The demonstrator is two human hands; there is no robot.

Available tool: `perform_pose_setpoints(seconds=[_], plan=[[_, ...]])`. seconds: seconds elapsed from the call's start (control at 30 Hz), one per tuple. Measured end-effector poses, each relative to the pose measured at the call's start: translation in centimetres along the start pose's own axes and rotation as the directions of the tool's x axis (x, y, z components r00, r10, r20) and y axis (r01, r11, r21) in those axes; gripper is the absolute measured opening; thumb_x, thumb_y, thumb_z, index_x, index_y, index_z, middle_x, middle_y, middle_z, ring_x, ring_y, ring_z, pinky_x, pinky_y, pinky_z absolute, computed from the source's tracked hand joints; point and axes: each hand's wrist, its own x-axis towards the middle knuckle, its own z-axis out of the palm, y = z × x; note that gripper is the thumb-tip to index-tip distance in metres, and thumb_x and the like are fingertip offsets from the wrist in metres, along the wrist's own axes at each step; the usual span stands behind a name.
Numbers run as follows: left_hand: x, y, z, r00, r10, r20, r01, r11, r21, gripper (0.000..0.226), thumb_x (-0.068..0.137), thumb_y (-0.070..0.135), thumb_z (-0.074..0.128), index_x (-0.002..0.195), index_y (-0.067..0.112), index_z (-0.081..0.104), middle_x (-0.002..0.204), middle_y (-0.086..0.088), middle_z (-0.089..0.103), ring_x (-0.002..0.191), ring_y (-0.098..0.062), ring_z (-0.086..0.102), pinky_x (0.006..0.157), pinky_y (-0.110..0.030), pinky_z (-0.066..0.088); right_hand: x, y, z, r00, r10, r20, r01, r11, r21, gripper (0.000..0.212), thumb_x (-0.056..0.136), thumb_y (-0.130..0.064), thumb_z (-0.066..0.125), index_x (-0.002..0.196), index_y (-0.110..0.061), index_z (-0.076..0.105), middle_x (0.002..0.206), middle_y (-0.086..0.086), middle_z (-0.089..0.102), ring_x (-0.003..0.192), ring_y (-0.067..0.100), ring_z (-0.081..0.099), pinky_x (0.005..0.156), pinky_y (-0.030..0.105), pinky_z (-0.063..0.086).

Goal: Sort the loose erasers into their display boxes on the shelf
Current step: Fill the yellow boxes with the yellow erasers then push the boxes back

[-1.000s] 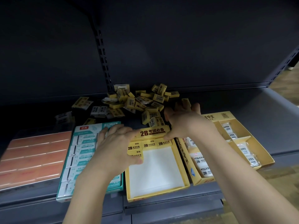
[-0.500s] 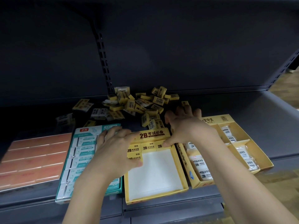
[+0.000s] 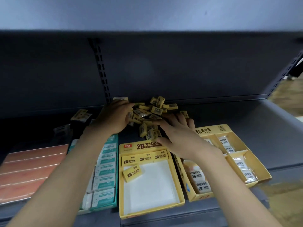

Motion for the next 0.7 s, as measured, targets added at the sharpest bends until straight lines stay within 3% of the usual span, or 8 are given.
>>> perform_pose_setpoints(seconds=[0.2, 0.3, 0.37, 0.57, 0.7], plan=[[3.6, -1.4, 0.6, 0.991, 0.123, 0.061, -0.135, 0.952, 0.274, 0.068, 0.086, -0.002, 0.052, 0.144, 0.024, 0.029, 0.150, 0.001, 0.030, 0.137, -0.019, 0.024, 0.110, -0.038, 0.018, -0.2, 1.2, 0.1, 0.989, -0.068, -0.133, 0.059, 0.996, -0.066, 0.047, 0.096, -0.033, 0.046, 0.141, -0.034, 0.036, 0.151, -0.003, 0.026, 0.137, 0.027, 0.015, 0.105, 0.047, 0.016], [4.2, -1.7, 1.1, 0.972, 0.187, 0.143, -0.226, 0.908, 0.353, 0.060, 0.092, 0.008, 0.049, 0.144, 0.030, 0.029, 0.153, 0.004, 0.024, 0.139, -0.019, 0.019, 0.110, -0.039, 0.016, 0.7, 1.8, -0.3, 0.979, -0.077, -0.191, 0.069, 0.996, -0.050, 0.043, 0.097, -0.029, 0.045, 0.140, -0.031, 0.040, 0.151, -0.003, 0.029, 0.139, 0.027, 0.014, 0.106, 0.047, 0.015], [4.3, -1.8, 1.5, 0.958, 0.220, 0.182, -0.274, 0.887, 0.373, 0.049, 0.095, 0.020, 0.046, 0.140, 0.034, 0.035, 0.150, 0.006, 0.031, 0.138, -0.020, 0.024, 0.109, -0.037, 0.018, 1.7, 2.4, -0.7, 0.977, -0.085, -0.196, 0.072, 0.995, -0.074, 0.045, 0.096, -0.029, 0.043, 0.140, -0.033, 0.037, 0.152, -0.007, 0.023, 0.139, 0.022, 0.010, 0.105, 0.041, 0.013], [3.7, -1.2, 1.3, 0.962, 0.213, 0.168, -0.265, 0.875, 0.405, 0.043, 0.095, 0.029, 0.045, 0.138, 0.032, 0.041, 0.142, 0.006, 0.043, 0.134, -0.017, 0.031, 0.106, -0.029, 0.017, 5.0, 5.0, -0.8, 0.968, -0.198, -0.153, 0.173, 0.972, -0.162, 0.055, 0.092, -0.018, 0.050, 0.142, -0.031, 0.034, 0.156, -0.005, 0.015, 0.143, 0.019, 0.005, 0.113, 0.037, 0.007], [2.8, -1.6, 1.1, 0.983, 0.150, 0.110, -0.185, 0.851, 0.492, 0.041, 0.092, 0.016, 0.046, 0.133, 0.020, 0.046, 0.139, 0.001, 0.041, 0.130, -0.019, 0.030, 0.100, -0.031, 0.026, 7.6, 6.9, -0.5, 0.963, -0.265, -0.056, 0.232, 0.913, -0.335, 0.069, 0.088, -0.010, 0.054, 0.147, -0.029, 0.025, 0.158, -0.001, 0.007, 0.145, 0.021, 0.000, 0.115, 0.039, 0.007]])
